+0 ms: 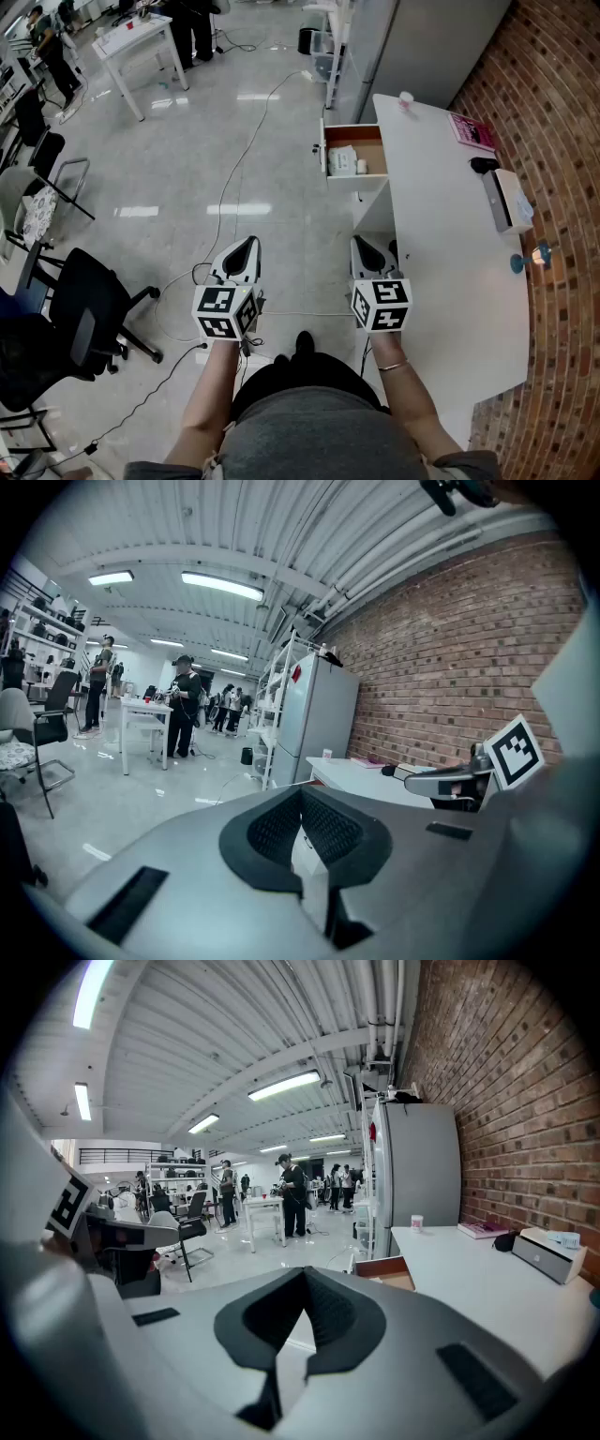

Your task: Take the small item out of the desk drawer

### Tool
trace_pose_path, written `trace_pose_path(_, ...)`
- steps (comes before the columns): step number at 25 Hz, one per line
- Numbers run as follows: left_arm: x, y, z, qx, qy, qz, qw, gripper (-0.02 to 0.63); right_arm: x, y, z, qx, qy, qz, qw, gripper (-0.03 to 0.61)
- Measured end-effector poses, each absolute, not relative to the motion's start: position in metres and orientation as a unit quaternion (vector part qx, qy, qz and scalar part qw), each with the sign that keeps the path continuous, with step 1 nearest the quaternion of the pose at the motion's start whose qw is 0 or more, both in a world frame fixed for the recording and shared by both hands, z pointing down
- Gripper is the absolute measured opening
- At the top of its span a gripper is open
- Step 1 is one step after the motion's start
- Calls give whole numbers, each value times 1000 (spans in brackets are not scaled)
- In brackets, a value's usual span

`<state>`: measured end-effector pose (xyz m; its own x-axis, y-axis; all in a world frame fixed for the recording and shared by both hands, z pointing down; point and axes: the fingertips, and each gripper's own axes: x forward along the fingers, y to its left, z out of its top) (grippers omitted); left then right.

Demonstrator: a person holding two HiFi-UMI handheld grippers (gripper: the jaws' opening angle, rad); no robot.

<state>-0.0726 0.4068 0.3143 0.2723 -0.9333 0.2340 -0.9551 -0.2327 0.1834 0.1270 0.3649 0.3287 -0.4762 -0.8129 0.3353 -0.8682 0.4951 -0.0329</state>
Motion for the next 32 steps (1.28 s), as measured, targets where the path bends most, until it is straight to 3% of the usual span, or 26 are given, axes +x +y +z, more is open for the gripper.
trace_pose_path(21,-38,389,324,778,-609,51,149,23,150,351,335,475,-863,108,135,8)
trace_pose_path(32,-38,349,328,784,-599,52,154,23,148,316,346,479,-857,128,143,75)
